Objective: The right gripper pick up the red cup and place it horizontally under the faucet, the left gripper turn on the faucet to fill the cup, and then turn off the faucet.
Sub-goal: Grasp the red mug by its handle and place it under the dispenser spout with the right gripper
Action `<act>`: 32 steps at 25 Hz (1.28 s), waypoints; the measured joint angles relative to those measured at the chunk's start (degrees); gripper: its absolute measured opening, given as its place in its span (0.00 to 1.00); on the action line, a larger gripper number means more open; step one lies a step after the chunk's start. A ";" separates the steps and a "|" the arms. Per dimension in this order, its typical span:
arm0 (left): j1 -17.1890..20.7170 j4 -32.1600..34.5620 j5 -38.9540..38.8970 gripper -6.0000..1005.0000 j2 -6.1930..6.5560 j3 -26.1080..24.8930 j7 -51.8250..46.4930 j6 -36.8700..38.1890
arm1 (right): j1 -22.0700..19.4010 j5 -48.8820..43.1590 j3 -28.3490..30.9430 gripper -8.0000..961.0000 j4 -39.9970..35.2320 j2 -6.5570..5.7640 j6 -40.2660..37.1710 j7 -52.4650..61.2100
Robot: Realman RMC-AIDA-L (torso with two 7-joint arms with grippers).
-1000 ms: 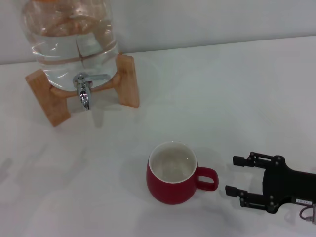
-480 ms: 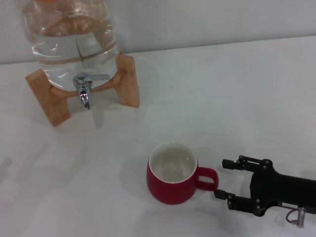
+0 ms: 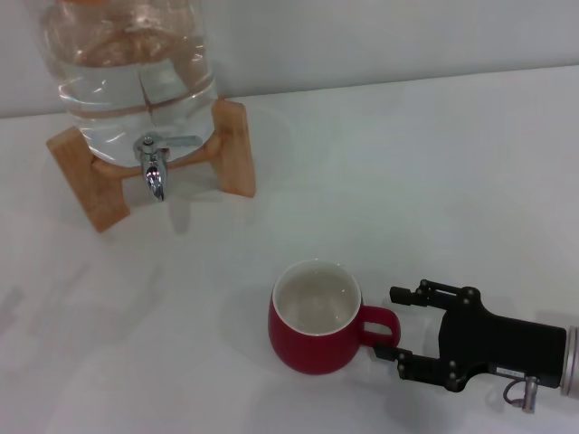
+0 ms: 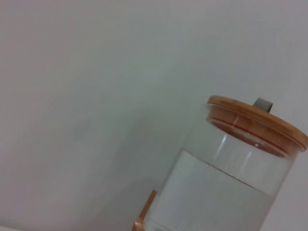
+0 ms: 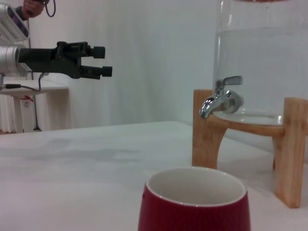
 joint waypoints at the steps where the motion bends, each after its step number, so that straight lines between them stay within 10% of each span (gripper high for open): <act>1: 0.00 0.00 0.00 0.87 -0.01 0.00 0.00 -0.04 | 0.05 0.08 -0.30 0.71 0.00 0.03 -0.28 0.00; 32: 0.03 -0.04 0.16 0.87 -0.22 0.00 -0.08 -0.10 | 0.19 5.85 -2.84 0.71 0.87 0.07 -6.87 -0.60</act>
